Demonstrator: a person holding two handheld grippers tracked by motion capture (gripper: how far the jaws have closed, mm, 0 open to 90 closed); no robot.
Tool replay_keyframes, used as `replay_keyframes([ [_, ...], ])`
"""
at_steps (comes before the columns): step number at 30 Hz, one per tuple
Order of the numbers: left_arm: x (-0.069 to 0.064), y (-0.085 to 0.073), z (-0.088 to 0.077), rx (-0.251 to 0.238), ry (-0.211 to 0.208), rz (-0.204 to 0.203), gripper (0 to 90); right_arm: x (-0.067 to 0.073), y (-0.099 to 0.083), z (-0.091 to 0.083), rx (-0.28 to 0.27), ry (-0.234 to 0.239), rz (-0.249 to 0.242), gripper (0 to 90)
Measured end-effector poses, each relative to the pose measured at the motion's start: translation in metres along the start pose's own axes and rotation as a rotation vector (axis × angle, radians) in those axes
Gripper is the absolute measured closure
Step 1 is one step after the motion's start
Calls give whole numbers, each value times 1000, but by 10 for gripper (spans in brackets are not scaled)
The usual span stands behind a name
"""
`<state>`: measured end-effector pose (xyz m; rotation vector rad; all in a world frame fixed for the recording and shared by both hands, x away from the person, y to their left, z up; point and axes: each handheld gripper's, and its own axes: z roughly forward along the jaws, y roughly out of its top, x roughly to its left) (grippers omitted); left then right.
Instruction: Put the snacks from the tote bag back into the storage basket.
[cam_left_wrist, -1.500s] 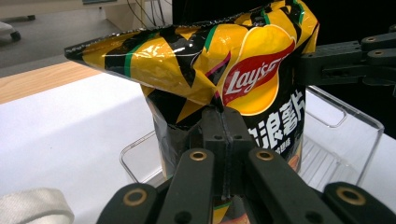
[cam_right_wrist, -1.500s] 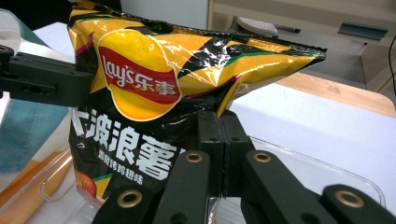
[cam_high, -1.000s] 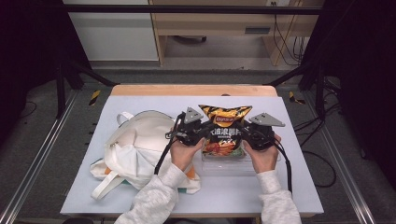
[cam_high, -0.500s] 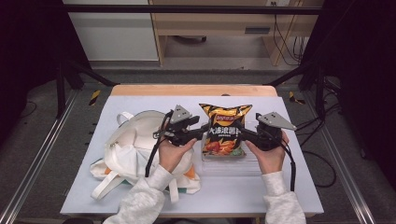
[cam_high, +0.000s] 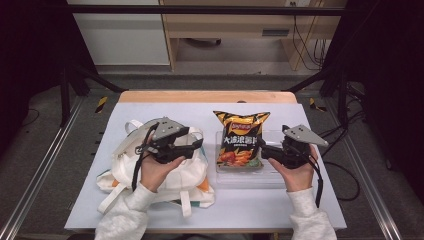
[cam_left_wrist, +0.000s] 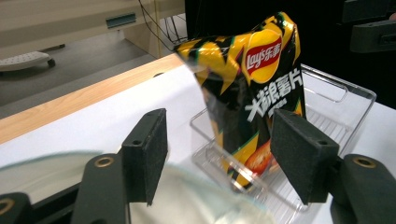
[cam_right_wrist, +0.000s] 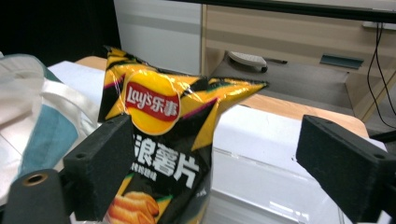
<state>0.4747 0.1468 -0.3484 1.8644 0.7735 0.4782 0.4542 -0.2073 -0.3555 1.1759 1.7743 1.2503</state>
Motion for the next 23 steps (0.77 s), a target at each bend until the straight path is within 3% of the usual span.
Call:
replay_keyframes([
  [8, 26, -28, -38, 1, 73, -14, 337, -15, -17, -16, 27, -40, 12, 88],
  [15, 46, -52, -58, 3, 122, -57, 324, -27, -29, -30, 38, -70, 37, 88],
  [23, 64, -68, -82, -10, 172, -91, 319, -33, -36, -35, 52, -87, 39, 90],
])
